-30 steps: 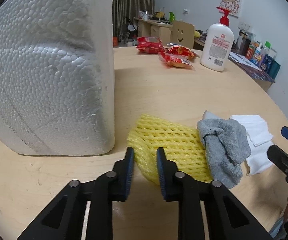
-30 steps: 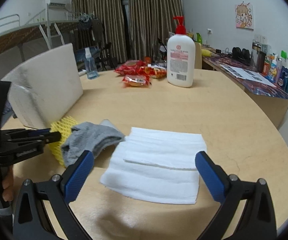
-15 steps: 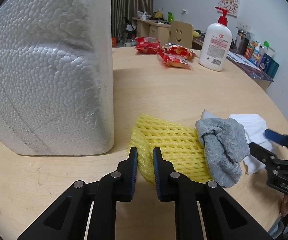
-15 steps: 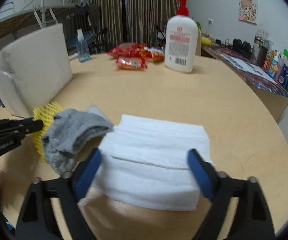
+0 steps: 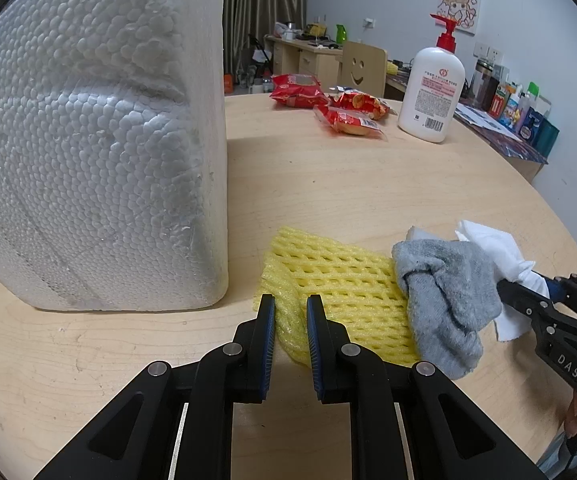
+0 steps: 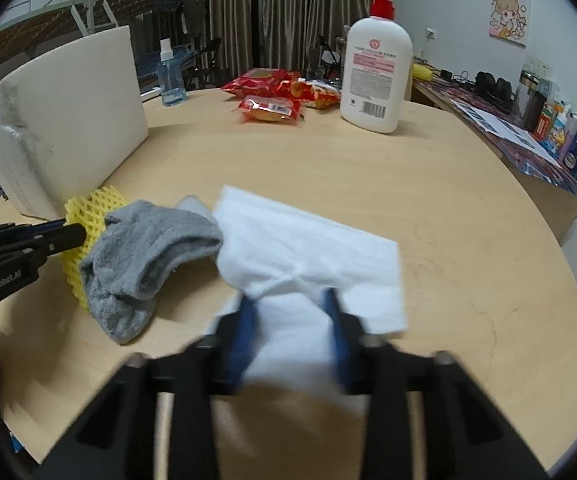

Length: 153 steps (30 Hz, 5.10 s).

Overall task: Organize soft objects
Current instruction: 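Close the left gripper on the yellow net while the right gripper grasps the white cloth, then lift the yellow net and white cloth up off the table with both grippers, then carry the yellow net and white cloth over the white foam box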

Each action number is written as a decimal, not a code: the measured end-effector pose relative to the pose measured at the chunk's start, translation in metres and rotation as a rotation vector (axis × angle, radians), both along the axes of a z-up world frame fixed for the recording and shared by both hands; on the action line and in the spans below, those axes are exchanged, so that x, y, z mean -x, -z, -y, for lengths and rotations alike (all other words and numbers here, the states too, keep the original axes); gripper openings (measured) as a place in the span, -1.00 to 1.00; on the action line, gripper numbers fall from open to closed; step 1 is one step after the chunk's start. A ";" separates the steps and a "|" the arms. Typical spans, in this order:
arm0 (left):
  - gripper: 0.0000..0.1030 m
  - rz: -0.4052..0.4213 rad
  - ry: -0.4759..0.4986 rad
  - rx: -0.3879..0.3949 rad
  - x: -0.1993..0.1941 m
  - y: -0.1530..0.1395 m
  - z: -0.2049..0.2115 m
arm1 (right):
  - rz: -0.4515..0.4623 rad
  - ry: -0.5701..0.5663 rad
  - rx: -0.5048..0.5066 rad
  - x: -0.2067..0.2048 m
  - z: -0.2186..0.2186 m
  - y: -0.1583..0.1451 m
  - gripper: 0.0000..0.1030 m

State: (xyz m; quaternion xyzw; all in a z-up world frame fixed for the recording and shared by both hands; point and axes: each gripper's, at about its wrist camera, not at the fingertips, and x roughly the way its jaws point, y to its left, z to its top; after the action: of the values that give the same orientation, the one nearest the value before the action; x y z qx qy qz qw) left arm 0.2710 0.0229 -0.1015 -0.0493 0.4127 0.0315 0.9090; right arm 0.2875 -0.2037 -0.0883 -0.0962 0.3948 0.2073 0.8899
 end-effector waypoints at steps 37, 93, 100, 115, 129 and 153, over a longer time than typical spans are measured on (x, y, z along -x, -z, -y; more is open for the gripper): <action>-0.80 0.237 0.036 -0.110 0.058 -0.066 0.020 | 0.192 0.021 -0.209 0.050 0.043 -0.055 -0.61; -0.80 0.697 -0.115 -0.254 0.277 -0.200 0.004 | 0.583 -0.253 -0.432 0.180 0.005 -0.152 -0.61; -0.80 0.695 -0.159 -0.254 0.285 -0.200 -0.013 | 0.576 -0.301 -0.430 0.182 -0.013 -0.154 -0.61; -0.80 0.666 -0.224 -0.240 0.277 -0.198 -0.047 | 0.534 -0.390 -0.425 0.162 -0.052 -0.155 -0.61; -0.80 0.636 -0.232 -0.242 0.249 -0.197 -0.059 | 0.501 -0.418 -0.417 0.137 -0.072 -0.154 -0.60; -0.80 0.622 -0.244 -0.245 0.193 -0.212 -0.085 | 0.476 -0.430 -0.411 0.110 -0.095 -0.160 -0.61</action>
State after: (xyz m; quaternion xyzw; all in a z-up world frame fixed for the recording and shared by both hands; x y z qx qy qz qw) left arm 0.0784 0.1079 0.1102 0.0039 0.1004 0.1729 0.9798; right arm 0.1771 -0.1090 0.0721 -0.0419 0.0981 0.4359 0.8937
